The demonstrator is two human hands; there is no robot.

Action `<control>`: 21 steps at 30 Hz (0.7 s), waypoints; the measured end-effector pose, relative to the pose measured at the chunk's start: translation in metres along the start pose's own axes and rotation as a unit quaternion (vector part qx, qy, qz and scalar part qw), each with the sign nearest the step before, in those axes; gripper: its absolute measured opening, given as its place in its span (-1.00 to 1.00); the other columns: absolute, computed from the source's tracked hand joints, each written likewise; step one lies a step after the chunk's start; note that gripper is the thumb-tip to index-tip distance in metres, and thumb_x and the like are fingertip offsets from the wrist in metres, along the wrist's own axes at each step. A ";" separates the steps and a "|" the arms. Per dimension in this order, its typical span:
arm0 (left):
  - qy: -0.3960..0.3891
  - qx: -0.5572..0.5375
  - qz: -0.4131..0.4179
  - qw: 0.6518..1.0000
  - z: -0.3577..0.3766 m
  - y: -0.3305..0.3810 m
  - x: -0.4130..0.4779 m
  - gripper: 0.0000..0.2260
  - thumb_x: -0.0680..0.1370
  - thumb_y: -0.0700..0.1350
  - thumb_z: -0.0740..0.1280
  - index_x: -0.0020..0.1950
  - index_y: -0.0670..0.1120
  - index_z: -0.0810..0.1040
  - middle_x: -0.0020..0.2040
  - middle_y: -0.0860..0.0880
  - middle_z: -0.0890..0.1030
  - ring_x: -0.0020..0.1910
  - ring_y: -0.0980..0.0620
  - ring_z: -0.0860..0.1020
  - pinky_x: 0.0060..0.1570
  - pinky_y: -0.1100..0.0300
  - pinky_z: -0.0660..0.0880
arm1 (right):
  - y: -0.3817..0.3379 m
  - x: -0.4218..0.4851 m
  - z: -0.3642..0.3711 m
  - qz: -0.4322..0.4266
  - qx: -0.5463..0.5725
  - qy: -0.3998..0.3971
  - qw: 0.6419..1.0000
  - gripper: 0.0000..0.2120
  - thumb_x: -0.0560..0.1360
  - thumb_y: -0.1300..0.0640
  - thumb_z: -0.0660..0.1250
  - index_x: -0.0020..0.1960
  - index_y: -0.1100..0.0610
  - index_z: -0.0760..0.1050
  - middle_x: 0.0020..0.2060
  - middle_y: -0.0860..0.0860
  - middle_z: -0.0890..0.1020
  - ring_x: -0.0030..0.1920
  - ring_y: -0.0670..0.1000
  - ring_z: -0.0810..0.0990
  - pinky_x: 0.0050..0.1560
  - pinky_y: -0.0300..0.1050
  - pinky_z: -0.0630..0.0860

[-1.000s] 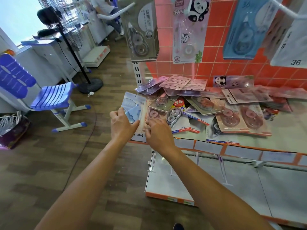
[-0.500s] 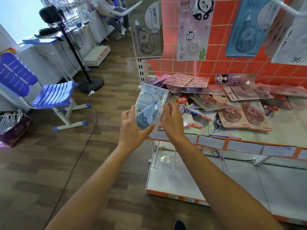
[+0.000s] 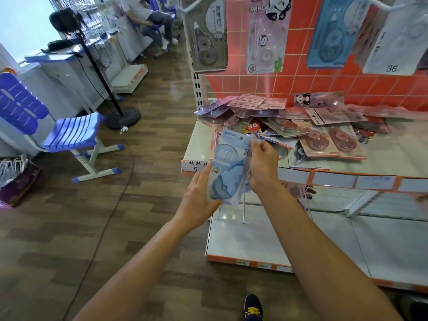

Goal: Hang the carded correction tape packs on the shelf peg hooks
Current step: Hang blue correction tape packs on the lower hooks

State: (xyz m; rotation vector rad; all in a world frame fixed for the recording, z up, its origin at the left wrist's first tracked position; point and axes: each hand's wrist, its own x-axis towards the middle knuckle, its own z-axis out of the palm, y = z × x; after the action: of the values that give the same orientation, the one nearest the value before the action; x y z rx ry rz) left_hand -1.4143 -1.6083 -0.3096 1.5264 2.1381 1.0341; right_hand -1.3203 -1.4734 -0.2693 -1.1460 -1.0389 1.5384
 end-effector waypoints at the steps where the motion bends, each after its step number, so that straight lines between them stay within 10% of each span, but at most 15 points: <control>1: -0.004 -0.007 0.003 1.000 0.000 -0.002 -0.005 -0.17 0.43 -0.04 0.51 0.56 -0.07 0.10 0.46 -0.04 0.32 0.40 0.10 0.29 0.30 0.27 0.29 | 0.003 -0.005 -0.002 0.002 -0.004 0.003 1.000 -0.76 0.60 0.15 0.21 -0.24 0.11 0.44 -0.24 0.07 0.56 -0.21 0.00 0.50 -0.18 -0.06 0.48; 6: -0.041 -0.065 0.019 0.997 0.004 -0.010 -0.030 -0.29 0.44 -0.03 0.47 0.51 0.06 0.21 0.32 0.04 0.49 0.18 -0.01 0.53 0.15 -0.03 0.54 | 0.019 -0.029 -0.014 0.021 -0.001 0.012 1.000 -0.78 0.58 0.16 0.22 -0.24 0.11 0.46 -0.30 -0.01 0.54 -0.26 -0.05 0.47 -0.22 -0.13 0.46; 11: -0.099 -0.121 -0.007 0.988 0.012 -0.011 -0.047 -0.32 0.41 -0.02 0.52 0.35 0.32 0.19 0.23 0.18 0.49 0.17 0.14 0.53 0.12 0.22 0.54 | 0.035 -0.046 -0.025 0.031 -0.003 0.018 0.999 -0.78 0.59 0.17 0.21 -0.24 0.13 0.42 -0.32 0.02 0.52 -0.29 -0.05 0.47 -0.27 -0.13 0.46; 21: -0.146 -0.137 -0.167 0.965 0.062 -0.059 -0.067 -0.36 0.41 0.01 0.51 0.40 0.05 0.28 0.15 0.06 0.58 0.07 0.09 0.59 0.07 0.05 0.59 | 0.091 -0.061 -0.049 0.067 -0.043 0.015 0.997 -0.81 0.59 0.16 0.21 -0.20 0.13 0.43 -0.22 0.11 0.55 -0.18 0.07 0.55 -0.13 0.04 0.55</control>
State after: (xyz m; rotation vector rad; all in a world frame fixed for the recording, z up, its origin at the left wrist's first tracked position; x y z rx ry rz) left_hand -1.3909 -1.6559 -0.4042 1.0674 1.8708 0.8800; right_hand -1.2806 -1.5474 -0.3551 -1.3182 -1.0350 1.5870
